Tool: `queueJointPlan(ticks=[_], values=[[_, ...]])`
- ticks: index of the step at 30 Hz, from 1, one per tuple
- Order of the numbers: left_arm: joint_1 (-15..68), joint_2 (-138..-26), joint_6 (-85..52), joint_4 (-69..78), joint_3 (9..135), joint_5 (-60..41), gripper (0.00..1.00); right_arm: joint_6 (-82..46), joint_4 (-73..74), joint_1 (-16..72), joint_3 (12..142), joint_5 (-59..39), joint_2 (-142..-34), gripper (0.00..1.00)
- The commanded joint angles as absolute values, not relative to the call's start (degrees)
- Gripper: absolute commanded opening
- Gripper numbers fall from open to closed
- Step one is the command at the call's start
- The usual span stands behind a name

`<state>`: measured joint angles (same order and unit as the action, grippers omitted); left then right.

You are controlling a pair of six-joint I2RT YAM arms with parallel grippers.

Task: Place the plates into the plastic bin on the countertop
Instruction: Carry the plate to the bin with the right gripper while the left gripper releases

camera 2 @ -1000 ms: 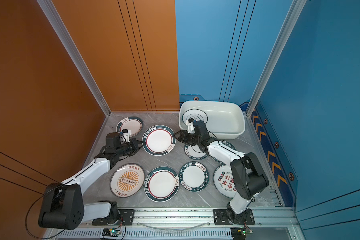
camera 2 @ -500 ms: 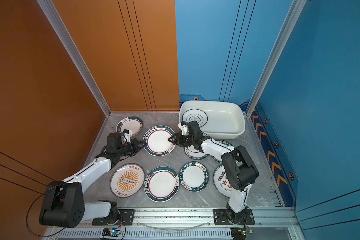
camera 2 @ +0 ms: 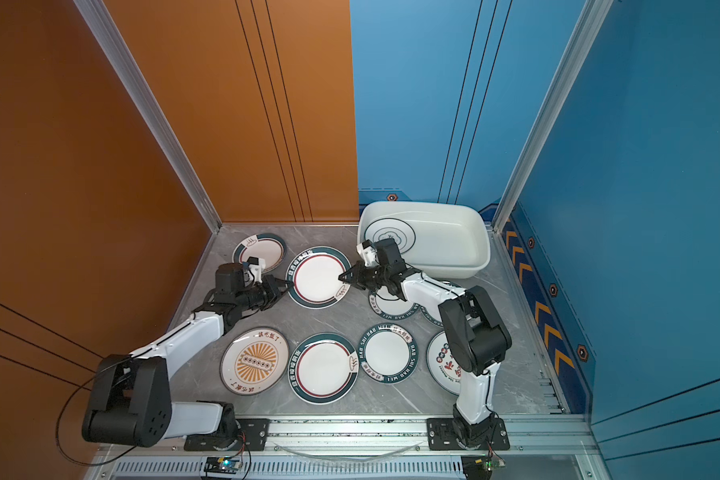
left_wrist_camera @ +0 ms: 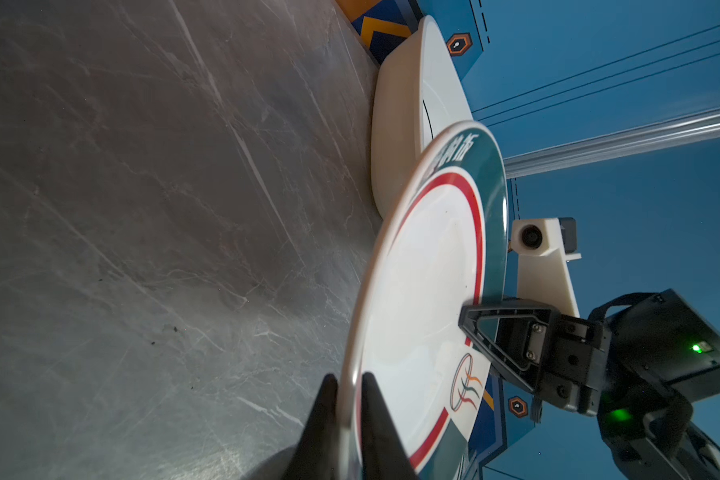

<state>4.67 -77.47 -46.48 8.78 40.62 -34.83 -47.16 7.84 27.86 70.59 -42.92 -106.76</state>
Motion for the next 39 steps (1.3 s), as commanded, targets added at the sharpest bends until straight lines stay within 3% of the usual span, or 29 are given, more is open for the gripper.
queueJointPlan(ticks=[1,5,8,17,27,39], values=[[5.0,-76.4,-45.0,8.6,42.3,-35.8,0.37,-44.7,4.9,27.2,74.6,-43.5,-106.2,0.0],[4.6,-73.7,-43.3,6.2,41.3,-33.3,0.68,-42.4,-3.1,23.5,79.1,-39.8,-106.0,0.0],[3.8,-70.3,-41.9,3.9,39.9,-30.0,1.0,-41.2,-8.4,19.5,82.9,-35.4,-106.4,0.0],[-2.1,-63.9,-42.2,1.8,35.4,-28.0,0.98,-40.5,-19.1,8.7,98.3,-28.1,-116.4,0.0],[-4.6,-64.2,-42.8,0.9,33.8,-27.3,0.98,-41.5,-27.9,4.4,119.0,-26.2,-133.3,0.0],[-6.6,-64.5,-43.2,0.8,33.8,-26.9,0.98,-42.6,-29.8,3.8,124.7,-25.4,-141.4,0.0]])
